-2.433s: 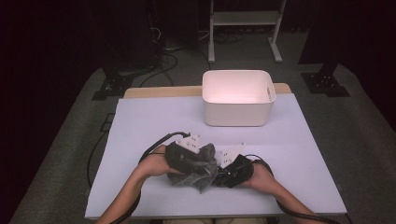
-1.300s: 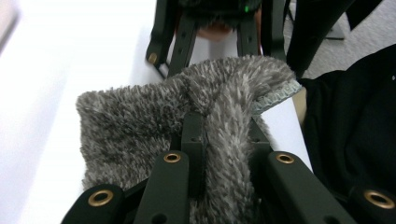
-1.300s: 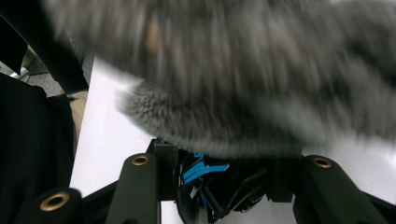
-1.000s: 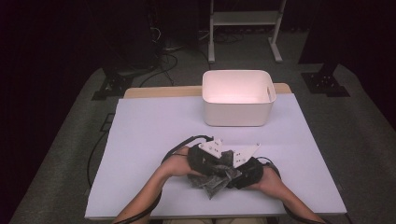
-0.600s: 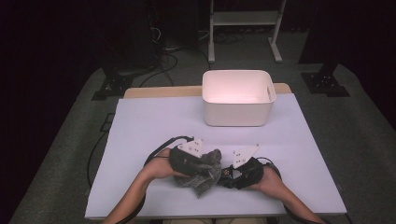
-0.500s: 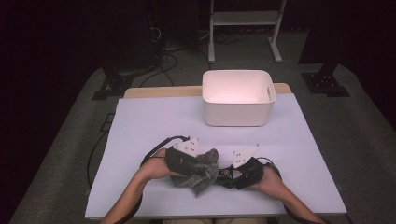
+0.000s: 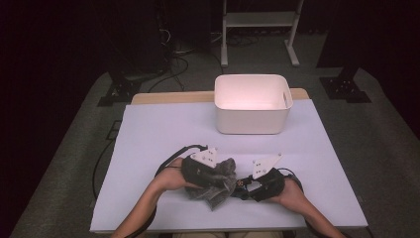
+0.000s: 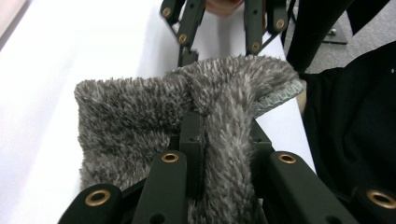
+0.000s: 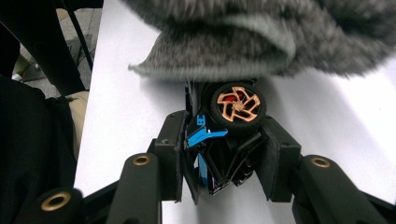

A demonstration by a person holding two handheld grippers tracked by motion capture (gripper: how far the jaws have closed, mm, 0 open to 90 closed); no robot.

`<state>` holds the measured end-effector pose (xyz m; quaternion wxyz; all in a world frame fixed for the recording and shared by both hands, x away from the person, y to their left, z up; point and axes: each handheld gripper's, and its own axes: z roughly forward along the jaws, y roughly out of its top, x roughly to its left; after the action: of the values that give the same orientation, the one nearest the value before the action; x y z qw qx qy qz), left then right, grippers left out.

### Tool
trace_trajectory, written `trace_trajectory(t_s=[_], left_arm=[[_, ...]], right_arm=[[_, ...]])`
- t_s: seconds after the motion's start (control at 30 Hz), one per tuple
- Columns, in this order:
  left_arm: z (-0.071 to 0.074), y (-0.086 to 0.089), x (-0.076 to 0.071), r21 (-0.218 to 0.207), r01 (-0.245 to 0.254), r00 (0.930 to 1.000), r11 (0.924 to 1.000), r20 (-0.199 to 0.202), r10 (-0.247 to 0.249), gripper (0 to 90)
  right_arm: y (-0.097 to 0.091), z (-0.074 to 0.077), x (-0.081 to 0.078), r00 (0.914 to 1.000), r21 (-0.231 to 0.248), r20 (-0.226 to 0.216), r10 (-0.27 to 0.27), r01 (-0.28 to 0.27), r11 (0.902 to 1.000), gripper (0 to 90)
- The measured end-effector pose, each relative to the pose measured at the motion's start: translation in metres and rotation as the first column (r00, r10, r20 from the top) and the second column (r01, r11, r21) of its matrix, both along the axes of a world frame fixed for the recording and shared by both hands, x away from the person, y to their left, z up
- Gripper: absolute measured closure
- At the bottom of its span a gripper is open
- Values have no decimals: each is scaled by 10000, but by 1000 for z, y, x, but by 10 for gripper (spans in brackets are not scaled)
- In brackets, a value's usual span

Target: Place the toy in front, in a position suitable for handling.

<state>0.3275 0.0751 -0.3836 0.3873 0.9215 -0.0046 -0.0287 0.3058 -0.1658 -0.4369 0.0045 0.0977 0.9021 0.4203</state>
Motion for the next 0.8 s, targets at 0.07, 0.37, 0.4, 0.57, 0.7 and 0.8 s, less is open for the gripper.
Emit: trace_trajectory(t_s=[0.07, 0.37, 0.4, 0.57, 0.7, 0.8], left_arm=[[1, -8, 0, 8, 169, 9999, 9999, 13, -169, 752], [1, -46, 2, 179, 910, 9958, 9957, 99, -912, 753], [1, -45, 3, 192, 926, 9956, 9955, 95, -928, 753], [0, -36, 4, 102, 761, 9971, 9971, -64, -760, 752], [0, -27, 3, 146, 691, 9976, 9975, 16, -691, 752], [0, -18, 2, 163, 636, 9979, 9978, 96, -637, 752]], right_arm=[[0, 0, -1, 10000, -18, 72, -4, 5, 10000, 571], [1, 0, -1, 10000, -62, 53, -9, 9, 10000, 571], [1, 0, -1, 10000, -69, 56, -13, 13, 10000, 571], [2, 1, -1, 9999, -143, 169, 33, -30, 9999, 571], [2, 1, -2, 9998, -181, 217, 19, -15, 9998, 570], [2, 1, -2, 9998, -200, 216, 17, -13, 9998, 570]])
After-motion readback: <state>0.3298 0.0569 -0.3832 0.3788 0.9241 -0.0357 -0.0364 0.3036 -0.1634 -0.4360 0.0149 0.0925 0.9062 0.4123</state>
